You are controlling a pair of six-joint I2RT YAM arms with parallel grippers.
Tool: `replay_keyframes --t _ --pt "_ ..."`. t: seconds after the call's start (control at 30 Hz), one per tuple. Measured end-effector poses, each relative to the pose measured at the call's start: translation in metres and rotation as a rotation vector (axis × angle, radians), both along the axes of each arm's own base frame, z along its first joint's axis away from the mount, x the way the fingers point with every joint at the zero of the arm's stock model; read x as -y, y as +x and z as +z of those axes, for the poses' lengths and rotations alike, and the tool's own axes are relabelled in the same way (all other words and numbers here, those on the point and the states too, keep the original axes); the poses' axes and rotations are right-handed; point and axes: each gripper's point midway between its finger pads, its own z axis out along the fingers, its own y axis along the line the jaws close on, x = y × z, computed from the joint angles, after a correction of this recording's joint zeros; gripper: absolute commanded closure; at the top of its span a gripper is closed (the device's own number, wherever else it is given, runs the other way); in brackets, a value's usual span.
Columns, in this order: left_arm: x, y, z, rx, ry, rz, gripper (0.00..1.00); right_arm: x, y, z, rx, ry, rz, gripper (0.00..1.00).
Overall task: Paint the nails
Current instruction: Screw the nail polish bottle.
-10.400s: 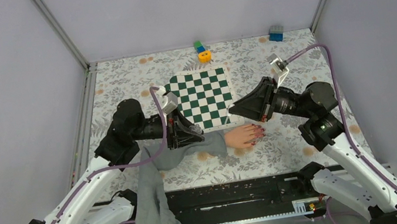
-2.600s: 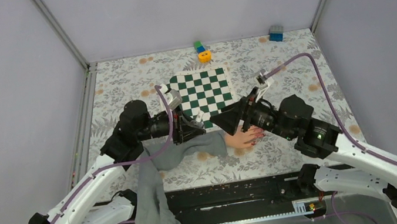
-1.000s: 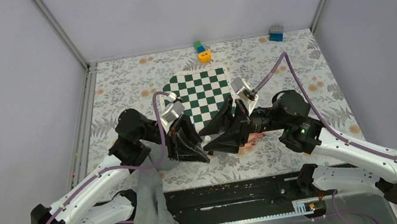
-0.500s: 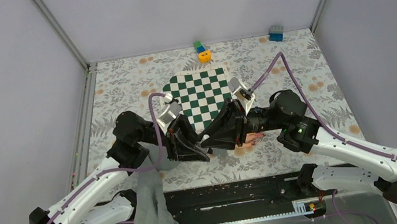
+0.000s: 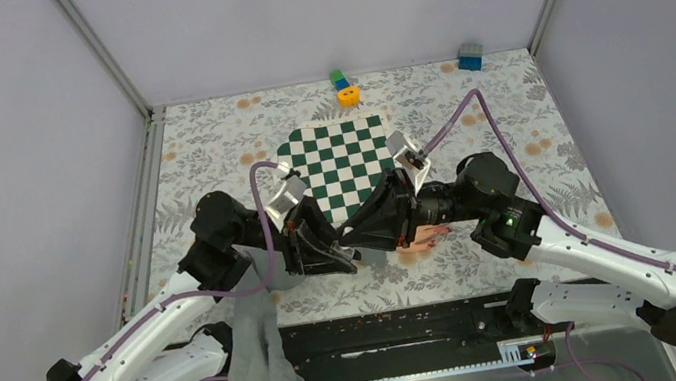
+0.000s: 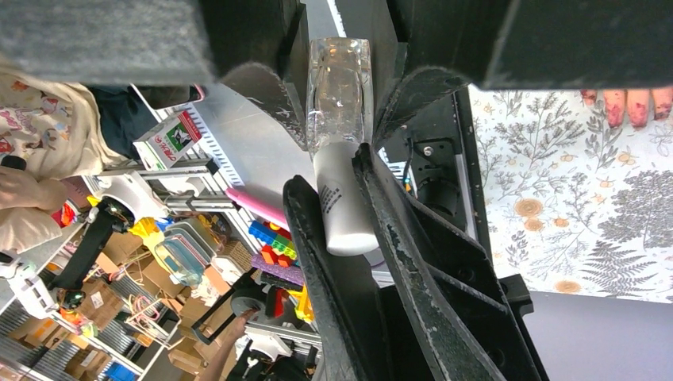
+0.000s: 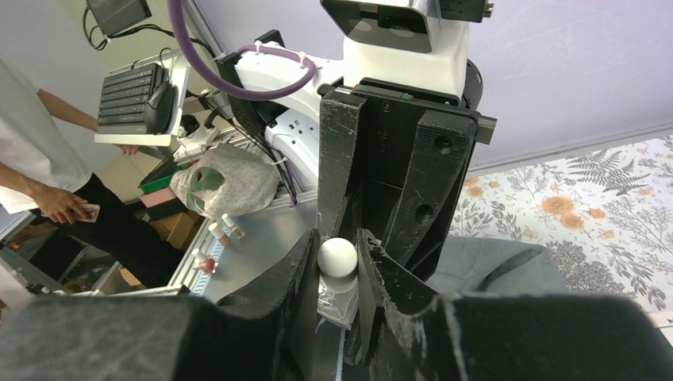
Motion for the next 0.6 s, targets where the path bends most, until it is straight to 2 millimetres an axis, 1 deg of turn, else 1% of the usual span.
replay_keyframes --t 0.1,0.6 --pt "0.0 0.004 -0.003 -0.001 0.007 0.021 1.0 -0.001 0.003 -0.002 0.001 -0.009 -0.019 1.0" --pt "0.0 0.03 -0.022 -0.066 0.083 0.143 1.0 -0.002 0.029 -0.024 0.013 -0.088 -0.181 1.0"
